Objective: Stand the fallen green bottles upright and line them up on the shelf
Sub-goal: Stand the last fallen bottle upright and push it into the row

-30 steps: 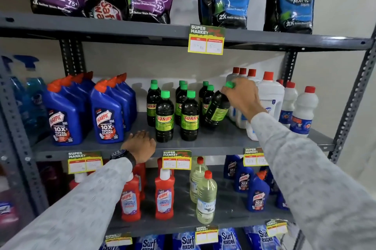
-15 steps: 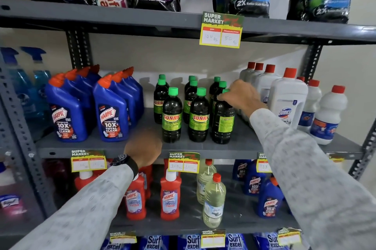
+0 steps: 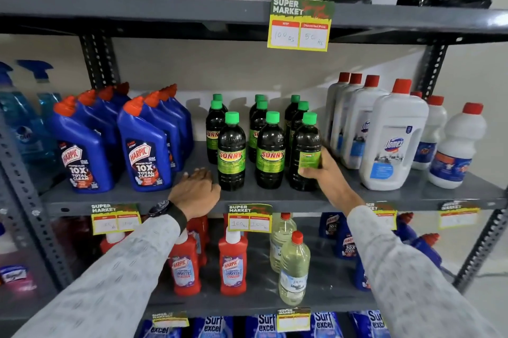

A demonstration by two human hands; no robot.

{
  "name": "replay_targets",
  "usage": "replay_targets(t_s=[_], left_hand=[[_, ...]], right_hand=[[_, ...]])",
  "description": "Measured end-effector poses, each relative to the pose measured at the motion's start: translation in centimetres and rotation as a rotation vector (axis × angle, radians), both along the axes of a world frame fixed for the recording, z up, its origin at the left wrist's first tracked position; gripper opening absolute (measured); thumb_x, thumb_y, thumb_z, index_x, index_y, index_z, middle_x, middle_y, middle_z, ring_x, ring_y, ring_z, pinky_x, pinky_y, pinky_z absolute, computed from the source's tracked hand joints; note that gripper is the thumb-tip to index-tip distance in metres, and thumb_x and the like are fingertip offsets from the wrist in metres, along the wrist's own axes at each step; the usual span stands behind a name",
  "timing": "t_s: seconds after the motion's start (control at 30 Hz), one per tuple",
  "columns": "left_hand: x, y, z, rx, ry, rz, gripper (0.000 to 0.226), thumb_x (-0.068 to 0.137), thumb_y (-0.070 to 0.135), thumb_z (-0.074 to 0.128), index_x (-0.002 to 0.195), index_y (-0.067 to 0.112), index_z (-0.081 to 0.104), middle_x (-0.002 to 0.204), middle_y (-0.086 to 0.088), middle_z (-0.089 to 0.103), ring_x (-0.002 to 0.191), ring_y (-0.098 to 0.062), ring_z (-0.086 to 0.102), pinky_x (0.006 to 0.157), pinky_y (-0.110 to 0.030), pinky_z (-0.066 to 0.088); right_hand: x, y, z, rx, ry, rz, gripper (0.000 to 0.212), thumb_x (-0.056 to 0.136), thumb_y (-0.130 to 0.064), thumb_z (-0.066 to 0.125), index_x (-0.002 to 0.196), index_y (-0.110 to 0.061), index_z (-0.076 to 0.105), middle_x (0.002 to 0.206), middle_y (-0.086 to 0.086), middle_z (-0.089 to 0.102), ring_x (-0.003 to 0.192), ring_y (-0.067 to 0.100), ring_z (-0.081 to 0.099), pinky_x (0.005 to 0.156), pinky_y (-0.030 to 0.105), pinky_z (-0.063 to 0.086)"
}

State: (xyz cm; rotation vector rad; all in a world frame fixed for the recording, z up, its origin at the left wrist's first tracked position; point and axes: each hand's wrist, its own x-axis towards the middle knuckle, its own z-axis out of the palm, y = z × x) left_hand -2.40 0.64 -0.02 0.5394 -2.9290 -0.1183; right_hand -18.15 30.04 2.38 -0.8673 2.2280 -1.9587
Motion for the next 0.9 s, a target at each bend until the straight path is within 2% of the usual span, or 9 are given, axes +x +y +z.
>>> replay_targets(t_s=[0.1,0.2,0.3,0.5,0.6,0.67,0.73,0.83,0.9], left_hand=[[0.1,-0.2,-0.6,-0.017,0.016,-0.008,0.067,0.105,0.043,0.018,0.161,0.008,0.027,0.171,-0.014,0.023,0.158,-0.027,0.022,0.129,-0.048,0.015],[-0.1,-0.2,-0.5,-0.007,0.013,0.009,0.066,0.106,0.043,0.019,0.163,0.009,0.025,0.172,-0.012,0.020,0.160,-0.024,0.018,0.130,-0.045,0.011],[-0.1,-0.1,-0.7,-0.004,0.017,0.019,0.067,0.105,0.043,0.018,0.163,0.010,0.023,0.172,-0.011,0.018,0.160,-0.024,0.017,0.130,-0.044,0.010],[0.0,0.0,-0.5,0.009,0.018,0.019,0.066,0.106,0.042,0.018,0.164,0.010,0.022,0.173,-0.011,0.017,0.160,-0.023,0.016,0.130,-0.043,0.009],[0.1,0.1,-0.4,0.013,0.017,0.018,0.066,0.106,0.043,0.019,0.164,0.010,0.021,0.173,-0.011,0.017,0.160,-0.023,0.015,0.130,-0.043,0.009],[0.2,0.2,-0.4,0.014,0.014,0.018,0.067,0.106,0.043,0.019,0.164,0.010,0.020,0.173,-0.011,0.016,0.160,-0.022,0.015,0.130,-0.042,0.009],[0.2,0.2,-0.4,0.011,0.012,0.021,0.067,0.106,0.043,0.018,0.164,0.010,0.020,0.173,-0.011,0.016,0.160,-0.022,0.014,0.130,-0.042,0.009],[0.2,0.2,-0.4,0.002,0.008,0.023,0.067,0.106,0.043,0.018,0.164,0.010,0.020,0.173,-0.011,0.015,0.161,-0.022,0.014,0.130,-0.042,0.009],[0.2,0.3,-0.3,0.000,0.006,0.025,0.067,0.106,0.043,0.018,0.164,0.009,0.020,0.173,-0.011,0.015,0.161,-0.022,0.014,0.130,-0.042,0.009]], right_hand=[[-0.4,-0.1,-1.0,0.022,0.040,-0.047,0.065,0.082,0.010,0.078,0.138,-0.011,0.053,0.123,0.009,0.071,0.113,0.019,0.069,0.105,0.043,0.053],[-0.4,-0.2,-1.8,0.058,0.112,-0.137,0.067,0.078,-0.010,0.090,0.131,-0.024,0.052,0.117,-0.010,0.071,0.100,-0.007,0.067,0.091,0.020,0.053],[0.0,-0.6,-1.8,0.075,0.146,-0.223,0.083,0.067,-0.028,0.099,0.130,-0.030,0.045,0.112,-0.022,0.064,0.096,-0.014,0.062,0.074,0.003,0.046],[-0.2,-0.7,-1.9,0.093,0.180,-0.203,0.076,0.074,-0.038,0.094,0.130,-0.036,0.043,0.115,-0.026,0.062,0.099,-0.018,0.059,0.080,0.004,0.044],[-0.8,-0.2,-2.1,0.034,0.128,-0.104,0.068,0.090,-0.016,0.080,0.148,-0.023,0.046,0.134,-0.006,0.067,0.123,0.008,0.063,0.109,0.038,0.048],[-0.9,0.1,-2.1,0.035,0.123,-0.089,0.067,0.092,-0.008,0.077,0.151,-0.020,0.047,0.138,0.001,0.067,0.127,0.020,0.062,0.113,0.049,0.045],[-0.9,-0.1,-2.2,0.059,0.136,-0.117,0.063,0.091,-0.013,0.079,0.145,-0.020,0.049,0.133,-0.003,0.067,0.122,0.016,0.064,0.111,0.047,0.048],[-0.5,-0.5,-2.2,0.074,0.164,-0.200,0.073,0.084,-0.023,0.087,0.143,-0.022,0.043,0.118,-0.017,0.063,0.107,-0.005,0.060,0.096,0.025,0.050],[-0.4,-0.7,-2.0,0.057,0.164,-0.238,0.082,0.080,-0.025,0.091,0.143,-0.021,0.039,0.117,-0.015,0.061,0.103,-0.006,0.059,0.085,0.014,0.045]])
